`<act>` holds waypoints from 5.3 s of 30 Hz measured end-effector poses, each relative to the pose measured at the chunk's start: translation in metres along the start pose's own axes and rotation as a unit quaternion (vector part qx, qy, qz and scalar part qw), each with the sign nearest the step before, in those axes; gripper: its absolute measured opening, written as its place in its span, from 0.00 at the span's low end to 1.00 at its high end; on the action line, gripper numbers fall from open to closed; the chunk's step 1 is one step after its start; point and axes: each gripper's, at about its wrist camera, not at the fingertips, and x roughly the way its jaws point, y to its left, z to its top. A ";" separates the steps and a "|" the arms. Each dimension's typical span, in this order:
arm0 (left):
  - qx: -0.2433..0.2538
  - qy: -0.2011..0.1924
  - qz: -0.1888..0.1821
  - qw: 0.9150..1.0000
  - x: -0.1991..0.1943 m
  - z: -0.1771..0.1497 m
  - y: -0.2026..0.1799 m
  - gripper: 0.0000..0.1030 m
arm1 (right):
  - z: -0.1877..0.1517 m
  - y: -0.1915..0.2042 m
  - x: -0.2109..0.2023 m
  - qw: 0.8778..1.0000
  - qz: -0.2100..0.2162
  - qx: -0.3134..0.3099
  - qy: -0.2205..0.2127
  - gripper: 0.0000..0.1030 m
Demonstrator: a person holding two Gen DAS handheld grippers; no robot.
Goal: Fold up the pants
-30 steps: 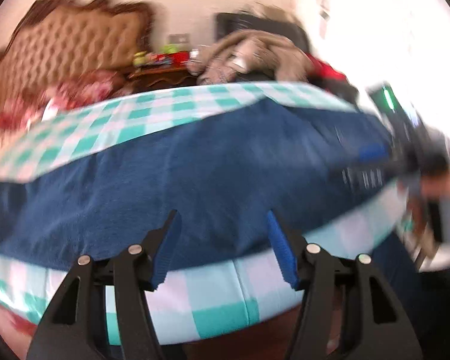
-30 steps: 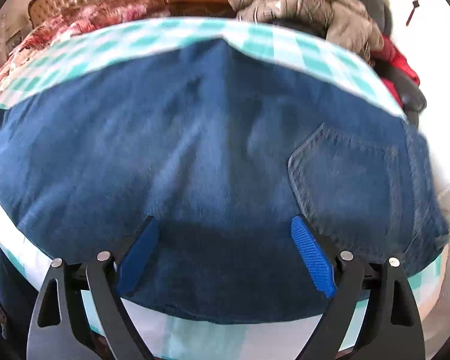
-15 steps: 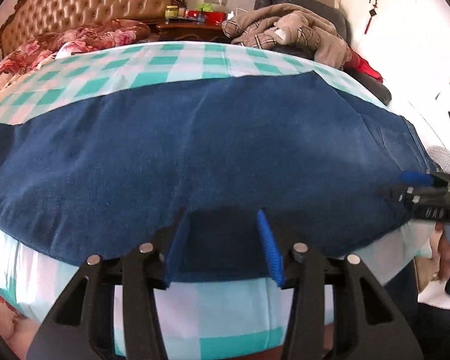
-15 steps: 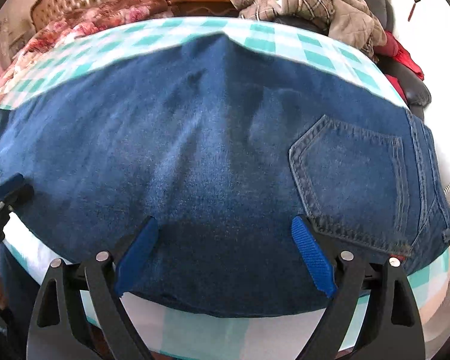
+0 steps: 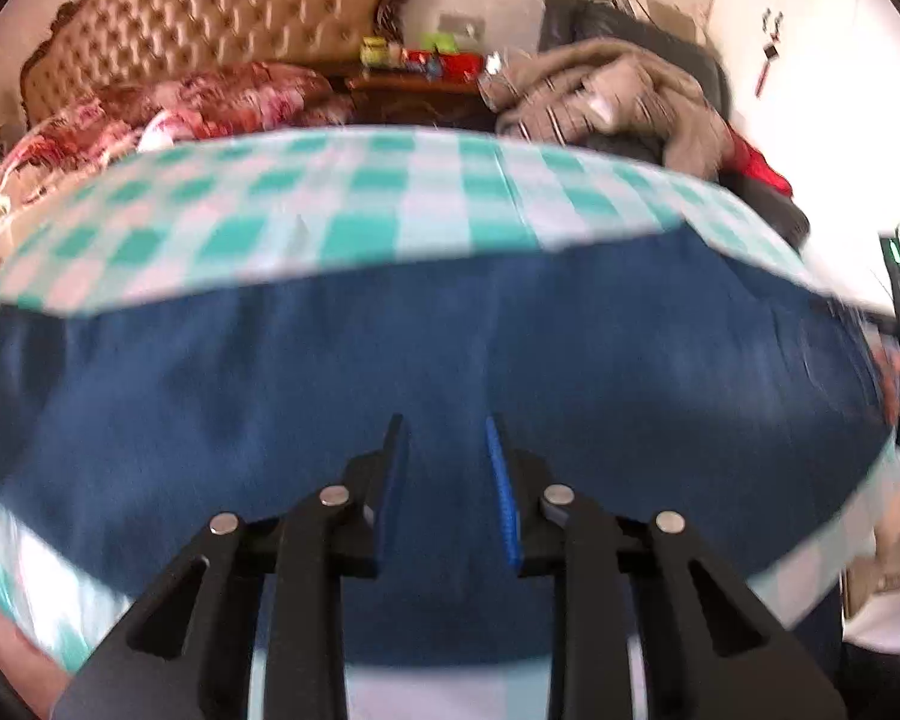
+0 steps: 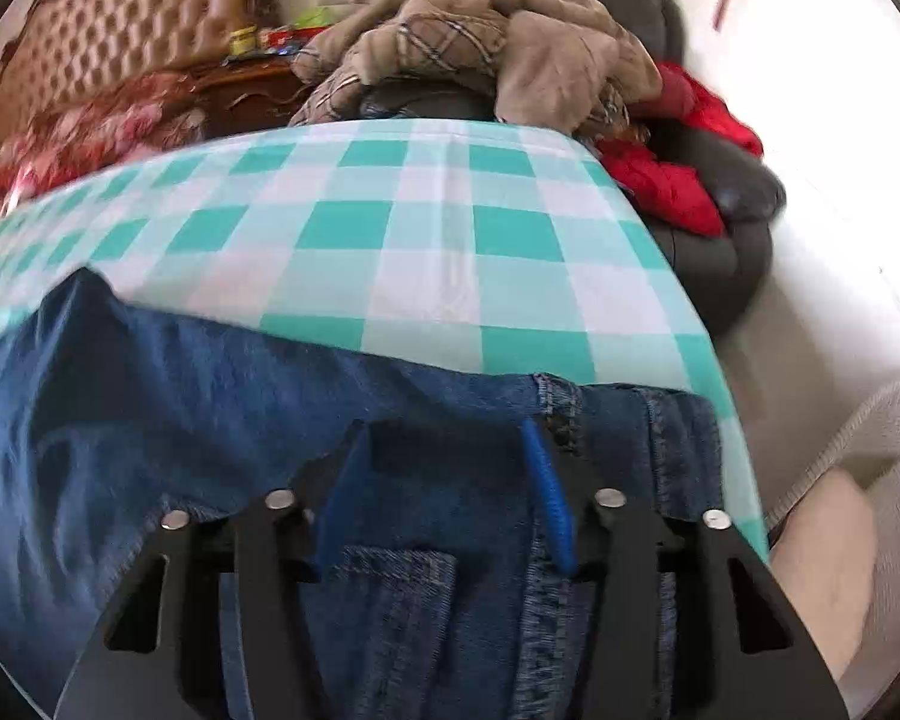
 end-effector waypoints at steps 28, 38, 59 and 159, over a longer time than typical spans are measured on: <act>-0.133 0.017 0.159 0.978 0.002 0.017 0.221 0.52 | -0.003 0.042 -0.040 0.998 -0.061 0.004 -0.032 0.68; -0.235 0.002 0.217 0.948 -0.050 -0.030 0.299 0.45 | -0.052 0.204 -0.117 0.977 0.172 -0.107 -0.066 0.76; -0.154 0.017 0.110 0.982 -0.047 -0.054 0.159 0.52 | -0.103 0.249 -0.078 0.982 0.151 -0.113 -0.001 0.85; -0.230 0.006 0.197 0.953 -0.102 -0.083 0.266 0.60 | -0.097 0.312 -0.097 0.982 0.139 -0.130 0.010 0.89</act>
